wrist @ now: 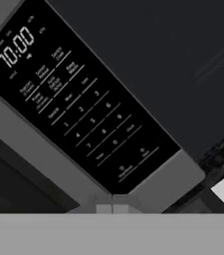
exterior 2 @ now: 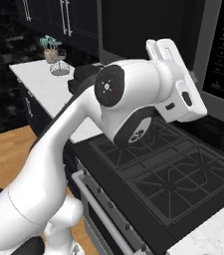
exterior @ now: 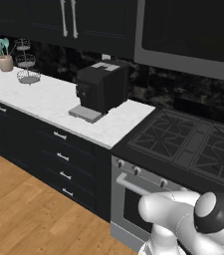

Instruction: Pick the broccoli from the sink and place it in the bowl. Then pick the bowl and place it in the microwave. Then close the microwave door and press the start button.

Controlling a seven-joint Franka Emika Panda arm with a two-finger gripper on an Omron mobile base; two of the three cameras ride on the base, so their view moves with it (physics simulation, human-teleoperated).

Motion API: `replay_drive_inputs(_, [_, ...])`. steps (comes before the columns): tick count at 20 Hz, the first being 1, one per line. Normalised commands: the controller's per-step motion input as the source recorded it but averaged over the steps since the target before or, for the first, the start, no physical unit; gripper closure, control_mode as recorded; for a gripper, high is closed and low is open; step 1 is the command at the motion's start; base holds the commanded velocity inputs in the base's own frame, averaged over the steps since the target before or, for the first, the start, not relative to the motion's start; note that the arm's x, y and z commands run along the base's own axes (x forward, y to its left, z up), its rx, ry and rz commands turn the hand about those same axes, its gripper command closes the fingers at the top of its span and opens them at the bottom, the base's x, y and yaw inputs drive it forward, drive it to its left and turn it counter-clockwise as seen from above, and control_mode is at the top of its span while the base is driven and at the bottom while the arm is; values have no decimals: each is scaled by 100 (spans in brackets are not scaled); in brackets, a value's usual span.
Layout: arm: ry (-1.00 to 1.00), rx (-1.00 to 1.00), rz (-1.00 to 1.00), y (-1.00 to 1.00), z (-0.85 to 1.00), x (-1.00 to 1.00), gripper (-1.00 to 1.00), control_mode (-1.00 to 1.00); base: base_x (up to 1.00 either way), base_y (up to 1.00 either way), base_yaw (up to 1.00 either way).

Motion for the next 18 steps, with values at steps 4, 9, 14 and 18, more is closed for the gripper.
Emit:
replay_drive_inputs(4, [-13,-8,-2,-2,-3,0,100,-100,0,0,0])
replay_drive_inputs(9, [-2,-3,-6,-12,-5,0,100,-100,0,0,0])
replay_drive_inputs(14, [1,0,-3,-22,-6,0,100,-100,0,0,0])
replay_drive_inputs(18, [1,0,0,-7,-13,4,100,-100,0,0,0])
